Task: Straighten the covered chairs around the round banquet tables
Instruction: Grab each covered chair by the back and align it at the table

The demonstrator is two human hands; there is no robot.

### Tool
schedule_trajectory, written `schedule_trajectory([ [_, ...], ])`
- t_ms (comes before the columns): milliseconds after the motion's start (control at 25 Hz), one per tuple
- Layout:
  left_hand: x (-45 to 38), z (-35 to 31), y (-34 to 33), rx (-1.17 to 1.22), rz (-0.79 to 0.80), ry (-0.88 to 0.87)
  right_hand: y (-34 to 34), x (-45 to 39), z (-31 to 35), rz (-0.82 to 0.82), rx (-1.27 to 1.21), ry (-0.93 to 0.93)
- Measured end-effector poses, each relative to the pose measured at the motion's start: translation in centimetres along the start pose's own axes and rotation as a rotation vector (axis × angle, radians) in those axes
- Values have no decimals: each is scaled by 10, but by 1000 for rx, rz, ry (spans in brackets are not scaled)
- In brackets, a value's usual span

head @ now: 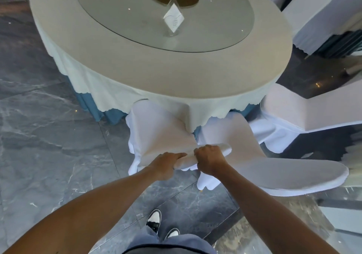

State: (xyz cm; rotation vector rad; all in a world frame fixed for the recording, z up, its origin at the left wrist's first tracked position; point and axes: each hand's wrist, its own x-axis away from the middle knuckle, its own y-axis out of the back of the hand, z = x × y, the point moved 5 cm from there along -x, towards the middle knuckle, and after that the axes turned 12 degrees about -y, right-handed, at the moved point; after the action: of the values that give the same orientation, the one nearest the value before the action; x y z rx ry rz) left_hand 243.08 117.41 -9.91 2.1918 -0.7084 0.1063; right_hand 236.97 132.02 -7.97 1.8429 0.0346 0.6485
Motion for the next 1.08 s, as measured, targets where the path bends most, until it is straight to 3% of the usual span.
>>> schedule_trajectory([
  [160, -18, -12, -4, -43, -3, 25, -9, -9, -25, -24, -166, -31],
  [440, -28, -28, -10, -88, -80, 152, -20, -16, -45, 30, -312, 79],
  [720, -98, -123, -37, -321, -326, 132, -37, 2, -166, 49, -430, 100],
  [800, -133, -166, -59, -352, -265, 118, -45, 10, -220, 36, -418, 74],
  [1080, -231, -294, -179, -161, 188, 16, -83, 93, -404, 69, -496, -104],
])
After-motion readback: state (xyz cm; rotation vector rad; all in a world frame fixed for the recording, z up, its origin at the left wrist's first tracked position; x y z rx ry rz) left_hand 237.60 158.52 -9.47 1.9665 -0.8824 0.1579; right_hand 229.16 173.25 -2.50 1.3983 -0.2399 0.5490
